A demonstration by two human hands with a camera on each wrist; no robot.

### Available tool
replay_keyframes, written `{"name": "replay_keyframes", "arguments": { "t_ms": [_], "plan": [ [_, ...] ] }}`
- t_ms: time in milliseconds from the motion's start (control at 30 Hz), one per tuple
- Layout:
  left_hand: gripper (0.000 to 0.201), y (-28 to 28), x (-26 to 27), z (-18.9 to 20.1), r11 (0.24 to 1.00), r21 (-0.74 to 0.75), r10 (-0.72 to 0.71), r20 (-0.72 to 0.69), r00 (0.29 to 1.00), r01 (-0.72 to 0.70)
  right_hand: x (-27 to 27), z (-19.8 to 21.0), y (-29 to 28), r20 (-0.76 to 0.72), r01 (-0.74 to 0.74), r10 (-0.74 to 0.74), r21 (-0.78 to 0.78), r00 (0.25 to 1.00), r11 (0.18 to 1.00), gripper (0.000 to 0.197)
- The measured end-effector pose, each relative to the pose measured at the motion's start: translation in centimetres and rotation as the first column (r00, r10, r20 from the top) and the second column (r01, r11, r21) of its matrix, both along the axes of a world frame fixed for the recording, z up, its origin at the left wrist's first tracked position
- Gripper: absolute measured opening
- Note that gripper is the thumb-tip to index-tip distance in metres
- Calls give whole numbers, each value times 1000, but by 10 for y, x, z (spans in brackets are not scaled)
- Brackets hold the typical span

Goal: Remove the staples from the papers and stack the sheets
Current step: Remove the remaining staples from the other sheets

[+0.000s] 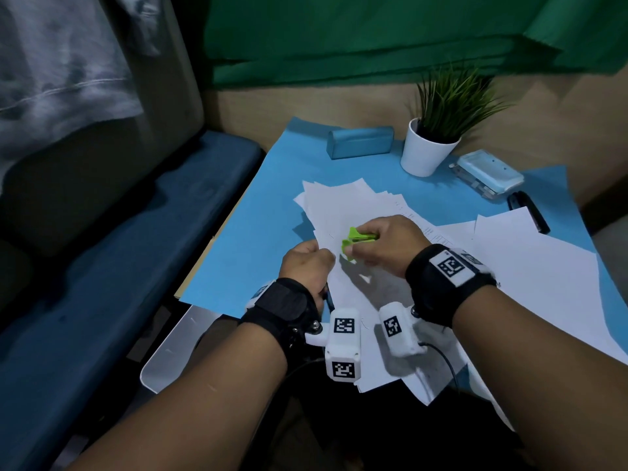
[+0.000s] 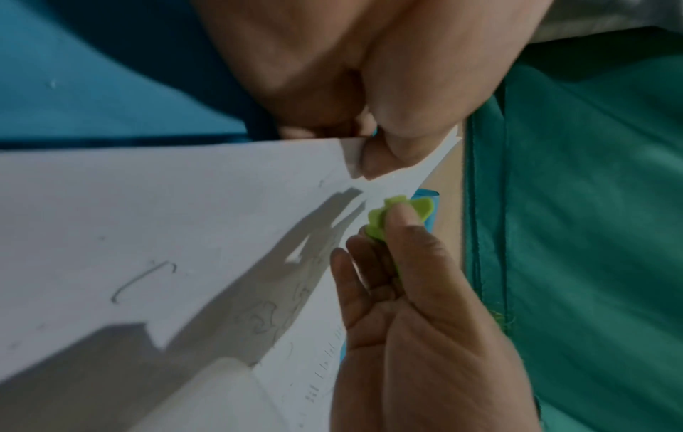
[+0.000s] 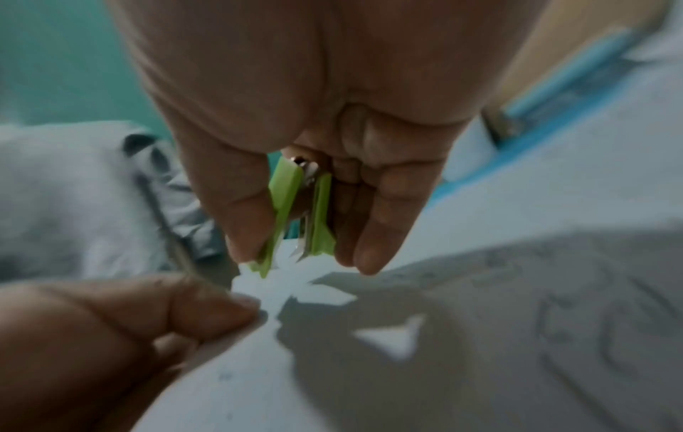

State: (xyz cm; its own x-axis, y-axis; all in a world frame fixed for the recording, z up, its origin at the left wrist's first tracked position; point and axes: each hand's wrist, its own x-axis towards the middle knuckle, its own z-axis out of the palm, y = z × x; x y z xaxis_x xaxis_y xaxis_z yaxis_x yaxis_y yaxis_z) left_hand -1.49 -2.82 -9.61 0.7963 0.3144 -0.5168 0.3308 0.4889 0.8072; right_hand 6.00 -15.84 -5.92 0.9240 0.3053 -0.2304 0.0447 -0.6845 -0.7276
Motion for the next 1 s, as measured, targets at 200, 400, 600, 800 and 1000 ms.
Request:
{"name": "replay_keyframes", "arguments": {
  "t_ms": [200,400,600,800,1000],
  "plan": [
    [32,4,-4,3,999,-34,-12,77,997,15,-16,19,13,285,-195,292,-324,913,926,31],
    [33,4,-10,0,999,33,30,142,989,-35,-17,19,14,285,-202,312,-356,906,912,27],
    [32,2,-9,-3,997,38,55,160,986,-62,-15,18,15,282,-159,262,-340,923,927,34],
    [36,1,-10,-4,995,92,33,184,982,-50,-15,22,15,237,-158,247,-341,940,927,28],
    [33,0,-10,1,991,128,13,175,984,-35,-11,23,15,159,-129,174,-259,972,957,25]
  ]
}}
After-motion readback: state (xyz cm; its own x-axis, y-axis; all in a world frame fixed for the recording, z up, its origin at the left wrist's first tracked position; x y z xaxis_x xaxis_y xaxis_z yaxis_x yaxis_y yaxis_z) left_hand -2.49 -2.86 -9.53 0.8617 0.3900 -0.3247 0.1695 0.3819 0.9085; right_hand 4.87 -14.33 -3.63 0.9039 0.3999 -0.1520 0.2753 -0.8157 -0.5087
